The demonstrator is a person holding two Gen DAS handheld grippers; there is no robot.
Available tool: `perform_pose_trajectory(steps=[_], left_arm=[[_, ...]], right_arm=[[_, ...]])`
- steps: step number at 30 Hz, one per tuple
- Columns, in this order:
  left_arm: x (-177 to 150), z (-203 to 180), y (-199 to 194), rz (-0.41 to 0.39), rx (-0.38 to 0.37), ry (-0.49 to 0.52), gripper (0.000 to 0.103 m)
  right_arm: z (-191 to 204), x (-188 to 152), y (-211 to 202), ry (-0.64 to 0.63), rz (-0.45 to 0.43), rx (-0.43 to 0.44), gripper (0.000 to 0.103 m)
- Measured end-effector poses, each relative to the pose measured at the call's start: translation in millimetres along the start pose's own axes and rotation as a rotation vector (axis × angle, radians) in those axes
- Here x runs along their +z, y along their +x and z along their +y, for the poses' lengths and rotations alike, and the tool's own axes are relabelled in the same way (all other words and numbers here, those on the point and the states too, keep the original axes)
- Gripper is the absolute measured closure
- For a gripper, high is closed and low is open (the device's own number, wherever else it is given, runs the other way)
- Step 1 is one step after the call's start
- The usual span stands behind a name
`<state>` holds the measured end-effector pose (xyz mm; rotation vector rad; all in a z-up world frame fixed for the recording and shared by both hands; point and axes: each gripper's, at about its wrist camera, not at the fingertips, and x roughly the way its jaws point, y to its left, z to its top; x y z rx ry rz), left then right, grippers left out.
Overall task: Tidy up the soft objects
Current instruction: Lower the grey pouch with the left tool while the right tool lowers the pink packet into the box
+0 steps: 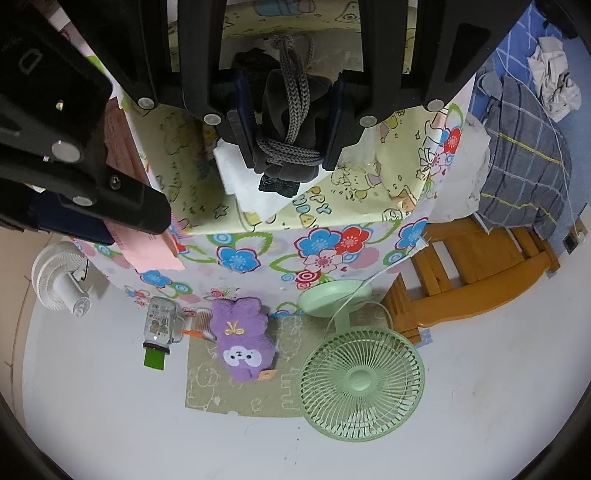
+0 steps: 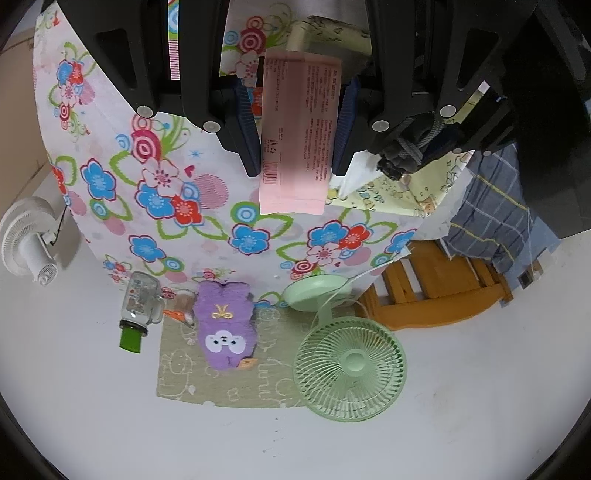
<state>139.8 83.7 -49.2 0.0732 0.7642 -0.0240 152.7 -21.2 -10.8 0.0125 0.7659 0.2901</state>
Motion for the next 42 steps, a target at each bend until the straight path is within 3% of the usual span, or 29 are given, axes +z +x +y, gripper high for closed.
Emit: perform_pose_trajectory(steps=[11, 14, 16, 27, 32, 42], left_arm=[[-10, 19, 18, 0.042, 0.03, -0.027, 0.063], [-11, 25, 19, 0.05, 0.037, -0.048, 0.053], [-11, 27, 18, 0.046, 0.036, -0.046, 0.04], [-20, 38, 18, 0.056, 0.057, -0.045, 0.025], [-21, 39, 14, 0.053, 0.045, -0.05, 0.022], [-20, 30, 2, 0.03, 0.038, -0.042, 0.014]], right_arm=[[15, -4, 17, -0.011, 0.024, 0.025, 0.061], [20, -5, 22, -0.022, 0.035, 0.034, 0.061], [23, -6, 26, -0.027, 0.044, 0.04, 0.061], [36, -13, 43, -0.054, 0.103, 0.085, 0.059], [36, -18, 48, -0.059, 0.12, 0.075, 0.034], [30, -21, 31, -0.069, 0.091, 0.042, 0.028]])
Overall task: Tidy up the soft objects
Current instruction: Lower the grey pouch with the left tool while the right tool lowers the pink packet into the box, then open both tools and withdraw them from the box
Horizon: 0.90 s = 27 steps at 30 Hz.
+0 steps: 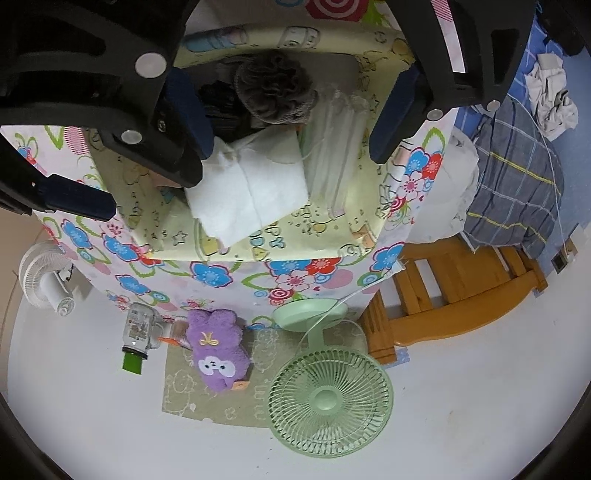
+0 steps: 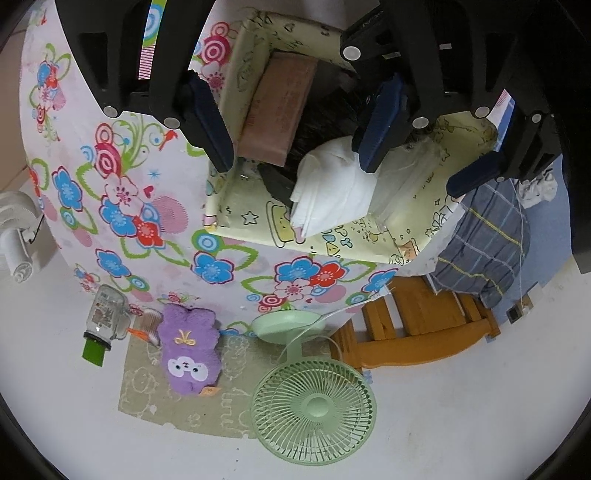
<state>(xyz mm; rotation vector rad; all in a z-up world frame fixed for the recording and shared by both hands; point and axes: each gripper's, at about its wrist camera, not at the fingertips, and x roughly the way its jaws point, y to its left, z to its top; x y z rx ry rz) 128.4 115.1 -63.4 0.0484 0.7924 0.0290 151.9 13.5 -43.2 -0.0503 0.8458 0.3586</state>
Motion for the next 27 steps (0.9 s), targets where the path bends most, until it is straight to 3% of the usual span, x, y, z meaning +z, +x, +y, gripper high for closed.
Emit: perform_pose_trajectory(steps=[27], left_arm=[[-1, -67, -30, -0.049, -0.073, 0.065, 0.006]], right_arm=[[-60, -28, -51, 0.07, -0.068, -0.108, 0.021]])
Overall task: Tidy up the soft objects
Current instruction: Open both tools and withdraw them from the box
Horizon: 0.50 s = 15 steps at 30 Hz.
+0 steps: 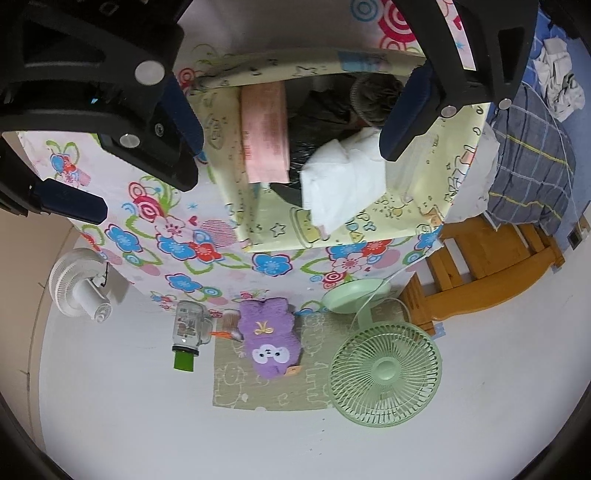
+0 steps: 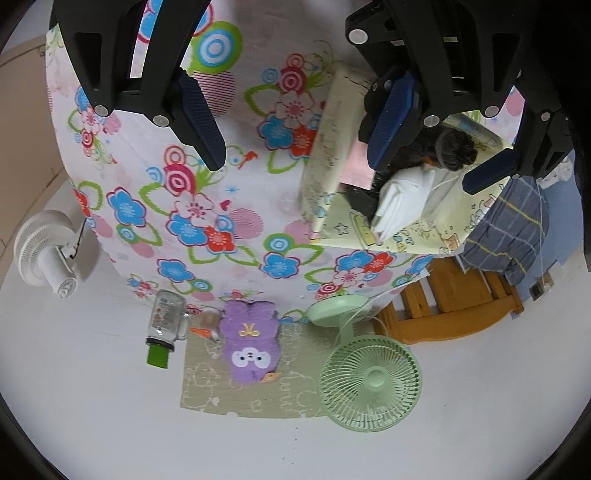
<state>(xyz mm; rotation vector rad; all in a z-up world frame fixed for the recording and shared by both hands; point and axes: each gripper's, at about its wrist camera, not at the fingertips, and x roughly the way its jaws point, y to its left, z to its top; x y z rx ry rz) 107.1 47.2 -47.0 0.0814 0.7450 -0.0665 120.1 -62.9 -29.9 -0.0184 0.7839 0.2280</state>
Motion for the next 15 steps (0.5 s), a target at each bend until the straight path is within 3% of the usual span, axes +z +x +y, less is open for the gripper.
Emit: perform_pose_trajectory(steps=[15], left_arm=[[2, -35, -15, -0.023, -0.03, 0.018, 0.006]], right_arm=[[-39, -8, -23, 0.035, -0.031, -0.047, 0.021]])
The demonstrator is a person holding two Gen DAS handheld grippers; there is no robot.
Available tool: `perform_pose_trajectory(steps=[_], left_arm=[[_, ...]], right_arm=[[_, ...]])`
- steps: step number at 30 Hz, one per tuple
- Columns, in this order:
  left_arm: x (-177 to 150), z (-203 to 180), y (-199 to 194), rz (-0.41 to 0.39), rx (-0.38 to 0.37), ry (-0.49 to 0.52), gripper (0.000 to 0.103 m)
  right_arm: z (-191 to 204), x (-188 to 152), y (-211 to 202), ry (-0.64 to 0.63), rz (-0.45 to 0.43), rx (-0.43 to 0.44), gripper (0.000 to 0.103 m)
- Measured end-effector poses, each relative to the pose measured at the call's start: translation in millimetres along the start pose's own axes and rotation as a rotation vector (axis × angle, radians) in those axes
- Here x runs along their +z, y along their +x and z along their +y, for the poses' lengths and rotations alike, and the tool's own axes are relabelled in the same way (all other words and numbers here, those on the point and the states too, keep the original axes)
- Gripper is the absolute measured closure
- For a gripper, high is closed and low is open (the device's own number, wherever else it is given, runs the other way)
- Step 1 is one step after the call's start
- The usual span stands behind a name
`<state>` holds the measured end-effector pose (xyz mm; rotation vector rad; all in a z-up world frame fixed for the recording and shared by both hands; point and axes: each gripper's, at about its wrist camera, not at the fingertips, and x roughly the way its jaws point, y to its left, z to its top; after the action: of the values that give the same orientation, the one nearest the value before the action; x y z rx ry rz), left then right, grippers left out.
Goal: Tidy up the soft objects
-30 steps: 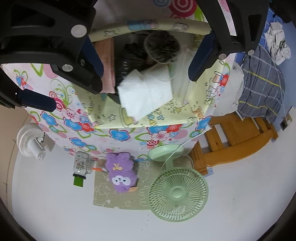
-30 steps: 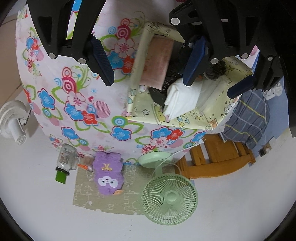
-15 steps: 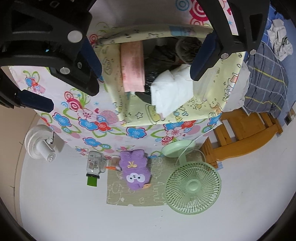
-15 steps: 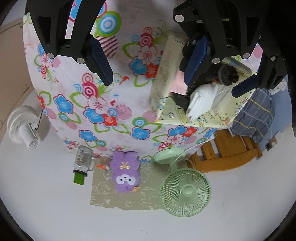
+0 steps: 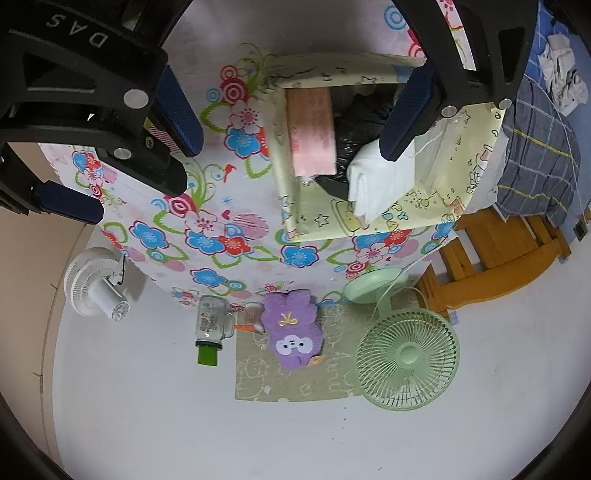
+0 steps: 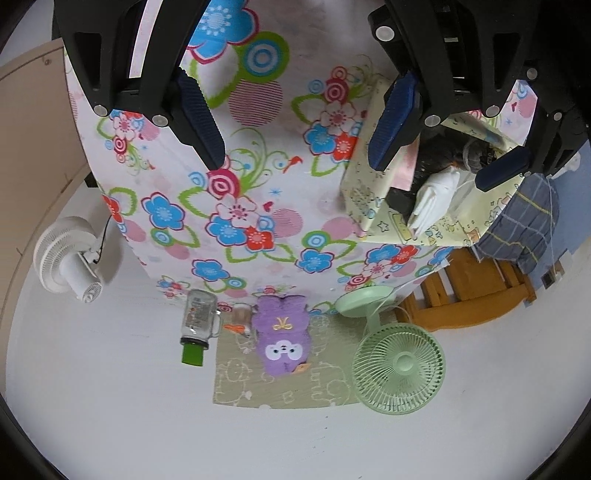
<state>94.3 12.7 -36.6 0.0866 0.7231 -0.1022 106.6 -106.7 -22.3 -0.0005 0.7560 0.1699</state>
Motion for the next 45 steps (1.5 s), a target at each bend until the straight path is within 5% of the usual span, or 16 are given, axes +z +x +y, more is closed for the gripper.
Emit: perform_pose_trajectory(steps=[22, 45], left_arm=[[8, -55, -25, -0.062, -0.032, 0.037, 0.004], [-1, -55, -56, -0.141, 0.009, -0.007, 0.0]], right_arm=[[-58, -9, -43, 0.033, -0.082, -0.063, 0.014], [-88, -28, -84, 0.05, -0.174, -0.11, 0.013]])
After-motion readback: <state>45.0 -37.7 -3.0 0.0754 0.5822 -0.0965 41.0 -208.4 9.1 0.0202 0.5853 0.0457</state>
